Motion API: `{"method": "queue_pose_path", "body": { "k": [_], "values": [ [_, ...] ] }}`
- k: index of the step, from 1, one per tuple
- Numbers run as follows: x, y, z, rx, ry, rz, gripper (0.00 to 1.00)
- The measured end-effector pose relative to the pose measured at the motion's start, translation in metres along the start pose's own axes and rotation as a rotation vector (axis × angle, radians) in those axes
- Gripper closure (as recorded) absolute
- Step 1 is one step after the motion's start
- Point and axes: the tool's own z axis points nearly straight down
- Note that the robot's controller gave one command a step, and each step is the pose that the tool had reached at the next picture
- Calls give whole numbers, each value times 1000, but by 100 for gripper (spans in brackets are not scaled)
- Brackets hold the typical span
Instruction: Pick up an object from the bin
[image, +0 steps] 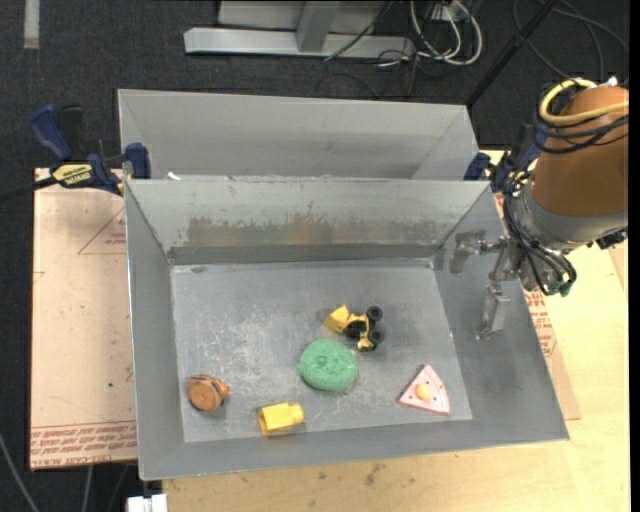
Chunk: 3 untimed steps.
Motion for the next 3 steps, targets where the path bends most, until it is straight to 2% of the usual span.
{"method": "queue_pose_path", "body": {
  "k": [1,2,3],
  "values": [
    [-2,1,-5,1,-8,-3,0],
    [12,38,40,4,-14,-54,0],
    [-24,56,58,0,-4,-233,0]
  ]
}}
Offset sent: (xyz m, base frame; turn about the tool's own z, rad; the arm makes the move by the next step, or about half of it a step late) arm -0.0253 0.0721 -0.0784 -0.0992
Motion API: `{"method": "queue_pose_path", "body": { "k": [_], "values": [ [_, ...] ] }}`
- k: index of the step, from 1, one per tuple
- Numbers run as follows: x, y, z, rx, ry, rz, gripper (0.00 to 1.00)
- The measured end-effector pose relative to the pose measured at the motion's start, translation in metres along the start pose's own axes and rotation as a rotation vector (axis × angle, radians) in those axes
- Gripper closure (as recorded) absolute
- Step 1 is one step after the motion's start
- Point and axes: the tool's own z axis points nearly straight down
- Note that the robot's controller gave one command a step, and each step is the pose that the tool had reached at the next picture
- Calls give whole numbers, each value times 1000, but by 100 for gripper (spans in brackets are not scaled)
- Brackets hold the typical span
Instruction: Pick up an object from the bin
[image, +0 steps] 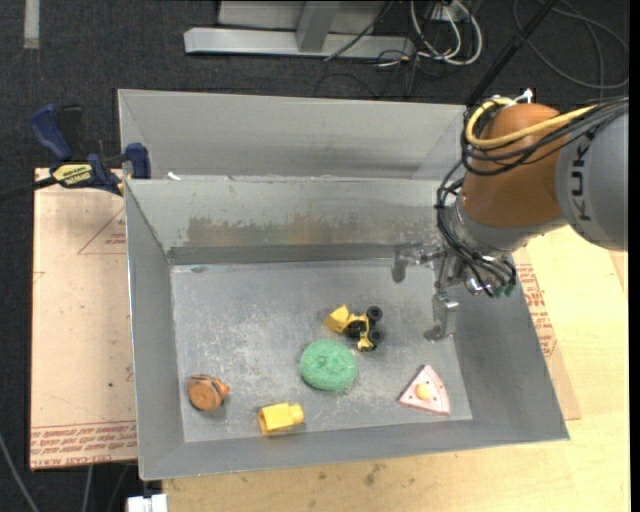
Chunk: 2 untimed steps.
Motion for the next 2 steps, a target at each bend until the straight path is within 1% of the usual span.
{"method": "queue_pose_path", "body": {
  "k": [1,2],
  "values": [
    [-12,50,23,3,-5,-86,0],
    [61,67,65,1,-1,-84,100]
  ]
}}
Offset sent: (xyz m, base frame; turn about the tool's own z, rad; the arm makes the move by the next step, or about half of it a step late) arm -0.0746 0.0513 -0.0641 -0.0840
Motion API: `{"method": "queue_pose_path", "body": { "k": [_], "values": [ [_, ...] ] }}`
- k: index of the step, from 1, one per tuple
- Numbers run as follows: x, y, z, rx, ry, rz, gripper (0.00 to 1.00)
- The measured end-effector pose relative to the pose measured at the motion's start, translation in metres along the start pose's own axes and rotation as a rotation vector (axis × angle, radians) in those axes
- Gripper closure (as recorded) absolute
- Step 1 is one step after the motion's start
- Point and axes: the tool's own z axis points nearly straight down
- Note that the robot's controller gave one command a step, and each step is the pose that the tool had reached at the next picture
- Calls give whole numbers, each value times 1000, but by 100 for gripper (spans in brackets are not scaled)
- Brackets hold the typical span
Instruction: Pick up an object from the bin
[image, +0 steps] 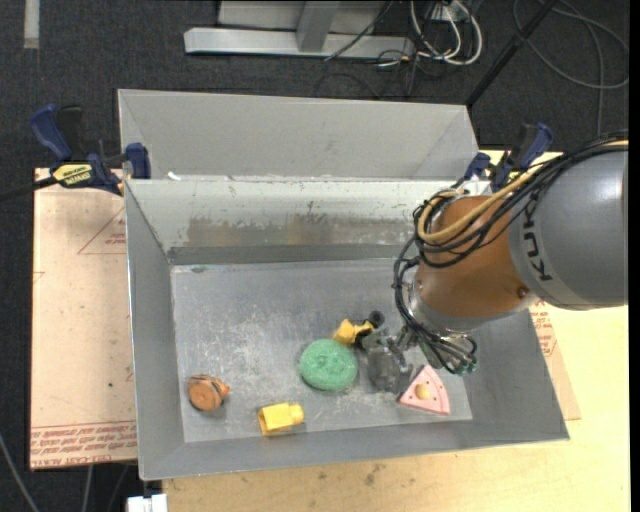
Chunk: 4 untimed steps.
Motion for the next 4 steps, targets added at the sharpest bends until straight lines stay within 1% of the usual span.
{"method": "queue_pose_path", "body": {
  "k": [1,2,3,4],
  "values": [
    [0,0,0,0,0,-1,0],
    [0,0,0,0,0,-1,0],
    [-18,29,-6,2,0,-67,0],
    [-31,54,-23,-1,-3,-37,0]
  ]
}}
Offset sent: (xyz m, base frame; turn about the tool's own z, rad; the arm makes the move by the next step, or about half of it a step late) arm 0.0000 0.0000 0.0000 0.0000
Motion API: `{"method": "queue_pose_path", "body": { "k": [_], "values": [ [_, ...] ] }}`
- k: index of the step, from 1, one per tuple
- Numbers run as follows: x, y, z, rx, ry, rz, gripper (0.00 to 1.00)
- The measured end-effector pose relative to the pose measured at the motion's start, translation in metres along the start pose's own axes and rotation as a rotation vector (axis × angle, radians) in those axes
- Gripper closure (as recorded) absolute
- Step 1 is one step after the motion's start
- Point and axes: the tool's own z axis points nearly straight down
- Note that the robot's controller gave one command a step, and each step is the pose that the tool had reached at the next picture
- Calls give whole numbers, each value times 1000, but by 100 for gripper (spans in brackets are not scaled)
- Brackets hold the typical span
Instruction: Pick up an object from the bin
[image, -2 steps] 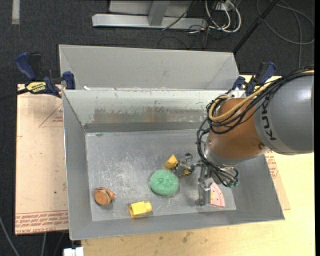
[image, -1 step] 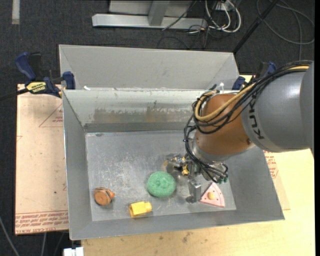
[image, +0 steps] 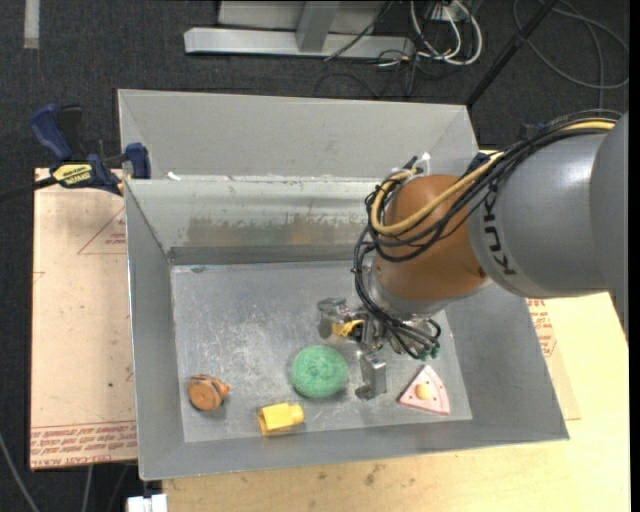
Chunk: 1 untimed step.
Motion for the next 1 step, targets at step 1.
{"method": "queue_pose_path", "body": {
  "k": [1],
  "values": [
    [-15,10,14,2,-2,113,0]
  ]
}}
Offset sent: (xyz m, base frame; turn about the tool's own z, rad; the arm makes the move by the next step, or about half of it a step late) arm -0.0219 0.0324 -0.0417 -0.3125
